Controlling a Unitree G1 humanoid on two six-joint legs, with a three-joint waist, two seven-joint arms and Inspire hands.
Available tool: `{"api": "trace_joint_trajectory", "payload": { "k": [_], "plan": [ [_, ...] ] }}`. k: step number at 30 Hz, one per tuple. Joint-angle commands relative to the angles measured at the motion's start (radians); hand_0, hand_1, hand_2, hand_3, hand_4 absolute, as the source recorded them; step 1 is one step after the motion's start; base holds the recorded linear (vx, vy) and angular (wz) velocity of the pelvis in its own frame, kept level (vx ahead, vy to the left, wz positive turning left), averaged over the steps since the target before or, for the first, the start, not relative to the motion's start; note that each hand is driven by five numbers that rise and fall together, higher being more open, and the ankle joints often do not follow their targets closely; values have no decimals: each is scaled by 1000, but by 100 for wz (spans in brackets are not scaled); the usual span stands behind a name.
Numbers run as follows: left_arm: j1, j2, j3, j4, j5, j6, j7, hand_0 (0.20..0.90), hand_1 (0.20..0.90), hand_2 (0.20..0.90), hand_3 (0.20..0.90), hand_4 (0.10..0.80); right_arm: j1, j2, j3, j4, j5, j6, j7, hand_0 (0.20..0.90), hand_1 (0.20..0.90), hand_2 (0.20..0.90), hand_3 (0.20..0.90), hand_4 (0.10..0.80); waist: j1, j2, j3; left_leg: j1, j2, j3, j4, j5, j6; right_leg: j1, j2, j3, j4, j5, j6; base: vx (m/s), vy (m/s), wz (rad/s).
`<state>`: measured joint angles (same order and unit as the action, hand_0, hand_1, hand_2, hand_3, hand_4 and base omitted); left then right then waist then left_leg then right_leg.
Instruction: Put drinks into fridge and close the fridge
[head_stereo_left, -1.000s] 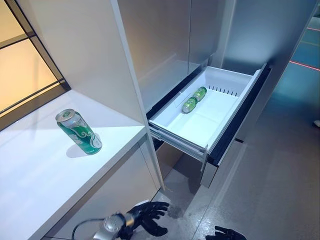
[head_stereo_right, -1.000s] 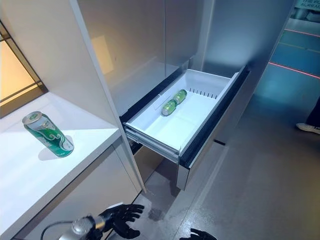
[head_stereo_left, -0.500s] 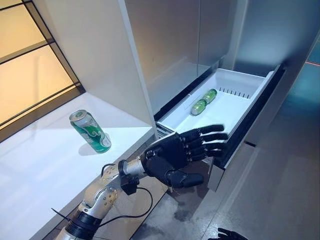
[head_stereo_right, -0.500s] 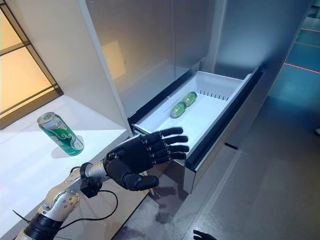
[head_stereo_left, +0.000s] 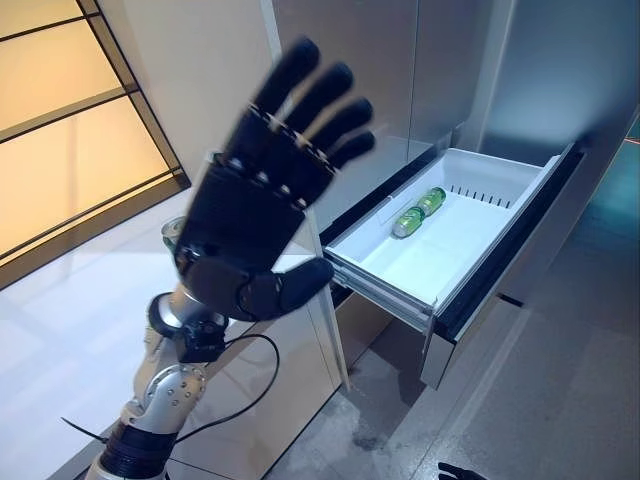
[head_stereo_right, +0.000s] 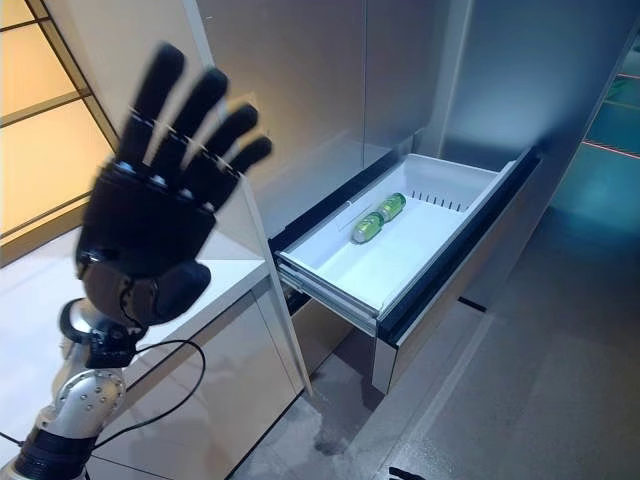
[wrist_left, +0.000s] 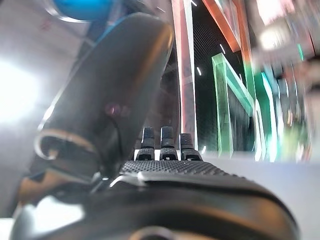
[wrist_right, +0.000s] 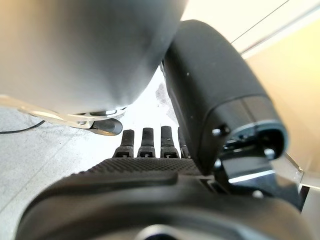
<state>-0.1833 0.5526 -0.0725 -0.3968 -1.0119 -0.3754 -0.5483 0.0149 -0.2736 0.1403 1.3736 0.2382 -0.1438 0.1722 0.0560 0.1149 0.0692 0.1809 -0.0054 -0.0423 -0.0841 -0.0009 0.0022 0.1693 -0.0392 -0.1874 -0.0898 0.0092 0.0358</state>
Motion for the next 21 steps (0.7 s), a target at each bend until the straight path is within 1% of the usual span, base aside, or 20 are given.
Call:
{"api": "trace_joint_trajectory", "payload": {
  "k": [1, 3, 4, 6, 8, 10, 12, 13, 15, 17, 18, 20, 21],
  "plan": [
    [-128, 36, 110, -17, 64, -143, 146, 900, 900, 900, 900, 800, -8, 39, 64, 56, -5, -22, 2, 900, 900, 900, 900, 800, 12, -44, -24, -24, -61, -7, 12, -86, 17, -23, 23, 10, 88, -129, 7, 4, -4, 4],
    [-119, 37, 143, -9, 99, -158, 206, 900, 900, 900, 900, 800, -13, 38, 66, 58, -10, -20, 4, 900, 900, 900, 900, 800, 19, -46, -26, -35, -59, -8, 14, -74, 14, -30, 23, 6, 89, -121, 4, -36, 2, 2],
    [-105, 41, 171, -1, 132, -171, 263, 900, 900, 900, 900, 800, -16, 37, 67, 56, -11, -15, 5, 900, 900, 900, 900, 800, 27, -48, -27, -38, -59, -11, 14, -72, 13, -30, 24, 2, 89, -123, 3, -38, 0, -1],
    [-91, 38, 201, 14, 192, -182, 346, 900, 900, 900, 900, 800, -19, 38, 68, 53, -16, -11, 5, 900, 900, 900, 900, 800, 35, -51, -28, -39, -58, -15, 13, -69, 12, -30, 24, -3, 90, -125, 2, 17, -3, 1],
    [-74, 32, 238, 36, 255, -170, 430, 900, 900, 900, 900, 800, -21, 39, 68, 54, -21, -10, 6, 900, 900, 900, 900, 800, 45, -54, -32, -35, -58, -21, 9, -76, 10, -24, 25, -9, 89, -137, 1, 33, -4, 4],
    [-65, 33, 263, 57, 302, -145, 492, 900, 900, 900, 900, 800, -23, 39, 71, 55, -26, -11, 7, 900, 900, 900, 900, 800, 51, -56, -33, -37, -58, -24, 8, -74, 8, -22, 25, -13, 90, -141, 0, -3, 1, 6],
    [-61, 38, 283, 76, 323, -110, 527, 900, 900, 900, 900, 800, -24, 40, 72, 59, -30, -12, 8, 900, 900, 900, 900, 800, 57, -57, -34, -39, -57, -26, 8, -72, 7, -22, 25, -17, 92, -143, -2, -1, 0, 12],
    [-60, 39, 285, 77, 327, -106, 534, 900, 900, 900, 900, 800, -24, 40, 73, 59, -30, -13, 8, 900, 900, 900, 900, 800, 57, -57, -34, -39, -57, -26, 8, -72, 7, -22, 25, -18, 92, -144, -2, -1, -1, 17],
    [-61, 48, 302, 99, 347, -65, 584, 900, 900, 900, 900, 800, -29, 40, 72, 56, -32, -5, 11, 900, 900, 900, 900, 800, 61, -57, -36, -40, -56, -26, 7, -70, 5, -23, 25, -20, 95, -146, -2, -1, 0, 11],
    [-63, 54, 309, 114, 346, -40, 593, 900, 900, 900, 900, 800, -30, 39, 73, 54, -32, -2, 12, 900, 900, 900, 900, 800, 61, -57, -37, -41, -56, -26, 7, -69, 4, -23, 25, -22, 96, -147, -2, 0, 0, 0],
    [-64, 66, 320, 140, 328, -8, 596, 900, 900, 900, 900, 800, -31, 35, 71, 53, -33, 3, 16, 900, 900, 900, 900, 800, 62, -56, -37, -42, -55, -24, 8, -68, 2, -23, 25, -24, 97, -147, -2, 0, 0, 0],
    [-65, 72, 325, 151, 312, 11, 592, 900, 900, 900, 900, 800, -32, 33, 69, 52, -34, 6, 18, 900, 900, 900, 900, 800, 62, -55, -37, -42, -55, -24, 8, -67, 2, -23, 25, -24, 97, -147, -1, 0, 0, 0],
    [-61, 85, 331, 186, 266, 61, 577, 900, 900, 900, 900, 800, -33, 29, 64, 52, -35, 12, 21, 900, 900, 900, 900, 800, 63, -53, -37, -41, -55, -23, 7, -66, 1, -21, 25, -25, 95, -147, -1, 0, 0, 0]
  ]
}}
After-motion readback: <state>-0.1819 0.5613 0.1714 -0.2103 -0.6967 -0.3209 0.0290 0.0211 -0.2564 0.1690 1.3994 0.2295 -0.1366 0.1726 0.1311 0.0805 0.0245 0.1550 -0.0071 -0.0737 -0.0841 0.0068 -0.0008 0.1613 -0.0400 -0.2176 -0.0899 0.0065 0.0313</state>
